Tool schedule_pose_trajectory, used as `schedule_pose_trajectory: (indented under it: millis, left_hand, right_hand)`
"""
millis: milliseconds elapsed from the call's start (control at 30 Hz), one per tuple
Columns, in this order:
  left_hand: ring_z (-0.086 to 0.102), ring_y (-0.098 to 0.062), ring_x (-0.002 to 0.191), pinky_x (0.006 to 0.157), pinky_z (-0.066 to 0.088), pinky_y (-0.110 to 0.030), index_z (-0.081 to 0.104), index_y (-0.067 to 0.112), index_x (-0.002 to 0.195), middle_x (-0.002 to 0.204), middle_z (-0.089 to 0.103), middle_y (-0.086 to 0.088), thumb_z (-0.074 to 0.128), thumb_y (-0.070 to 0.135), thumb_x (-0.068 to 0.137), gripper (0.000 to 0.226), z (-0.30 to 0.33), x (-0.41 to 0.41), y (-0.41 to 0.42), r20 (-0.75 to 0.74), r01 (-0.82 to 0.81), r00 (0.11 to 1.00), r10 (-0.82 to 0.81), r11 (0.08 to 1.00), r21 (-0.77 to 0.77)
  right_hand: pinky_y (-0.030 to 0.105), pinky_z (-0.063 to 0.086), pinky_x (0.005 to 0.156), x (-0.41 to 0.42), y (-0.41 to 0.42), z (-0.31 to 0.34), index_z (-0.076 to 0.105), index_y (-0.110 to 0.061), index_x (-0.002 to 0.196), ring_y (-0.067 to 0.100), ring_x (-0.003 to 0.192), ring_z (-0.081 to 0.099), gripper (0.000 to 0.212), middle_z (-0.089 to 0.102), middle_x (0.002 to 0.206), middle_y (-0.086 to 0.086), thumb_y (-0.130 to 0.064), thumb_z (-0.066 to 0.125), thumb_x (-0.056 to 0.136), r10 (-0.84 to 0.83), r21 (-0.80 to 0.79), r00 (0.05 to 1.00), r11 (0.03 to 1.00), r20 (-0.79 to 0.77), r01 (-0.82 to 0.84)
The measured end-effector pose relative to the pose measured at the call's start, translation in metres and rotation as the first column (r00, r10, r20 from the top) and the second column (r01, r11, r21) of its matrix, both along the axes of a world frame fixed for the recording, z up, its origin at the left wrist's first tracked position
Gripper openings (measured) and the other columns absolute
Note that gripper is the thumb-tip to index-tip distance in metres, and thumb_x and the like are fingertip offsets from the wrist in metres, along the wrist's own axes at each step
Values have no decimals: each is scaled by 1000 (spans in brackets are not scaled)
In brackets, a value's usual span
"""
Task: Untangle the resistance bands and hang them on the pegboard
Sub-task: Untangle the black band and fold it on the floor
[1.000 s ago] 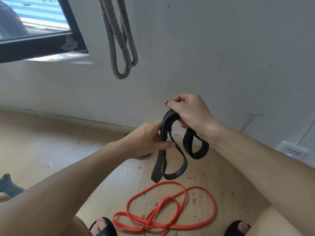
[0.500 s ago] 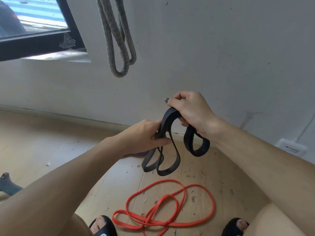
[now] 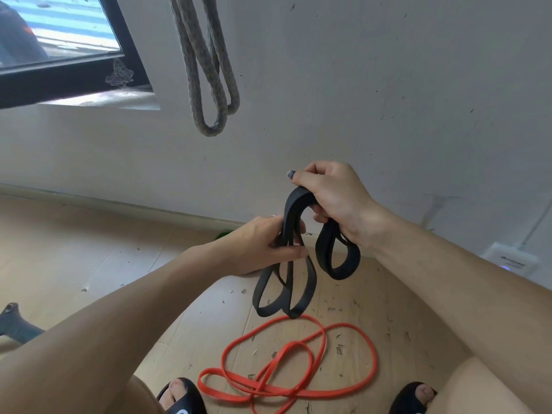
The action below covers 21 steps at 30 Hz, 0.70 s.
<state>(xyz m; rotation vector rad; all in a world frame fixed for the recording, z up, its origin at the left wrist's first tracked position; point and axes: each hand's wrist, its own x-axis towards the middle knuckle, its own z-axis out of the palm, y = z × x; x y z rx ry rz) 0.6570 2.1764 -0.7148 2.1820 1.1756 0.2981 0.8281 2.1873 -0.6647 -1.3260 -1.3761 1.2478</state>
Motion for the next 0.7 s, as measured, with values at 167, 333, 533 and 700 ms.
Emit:
schedule_pose_trajectory:
  millis: [167,333,533,700]
  left_hand:
    - [68,-14,104,96,54,-29,55,24,120,114,70,1,65,27,99,24,-1,3,-2,48,-11,999,14,999,-44]
    - [67,-16,106,98,53,-31,53,23,122,116,70,0,60,28,102,22,0,4,-2,42,-27,999,30,998,-55]
    - [64,-17,104,91,47,-26,48,28,121,114,68,0,56,25,104,19,0,5,-3,38,-30,999,33,997,-68]
    - [64,-15,100,86,48,-24,49,30,119,109,67,1,57,30,103,17,0,2,-3,44,-38,998,42,996,-78]
  right_hand:
    - [25,34,43,0,-1,-1,56,-13,78,11,45,40,25,51,61,2,-27,67,96,-12,-5,1000,1000,-4,11]
    - [23,34,42,4,1,2,54,-15,75,10,43,40,27,50,60,1,-26,67,96,-34,-11,999,999,-22,34]
    - [24,34,42,3,0,1,56,-13,79,12,45,39,24,50,61,2,-26,68,95,-34,-16,999,999,-18,33]
    - [24,34,42,2,-1,2,56,-13,80,12,45,39,24,50,62,3,-26,68,95,-28,-15,999,1000,-28,27]
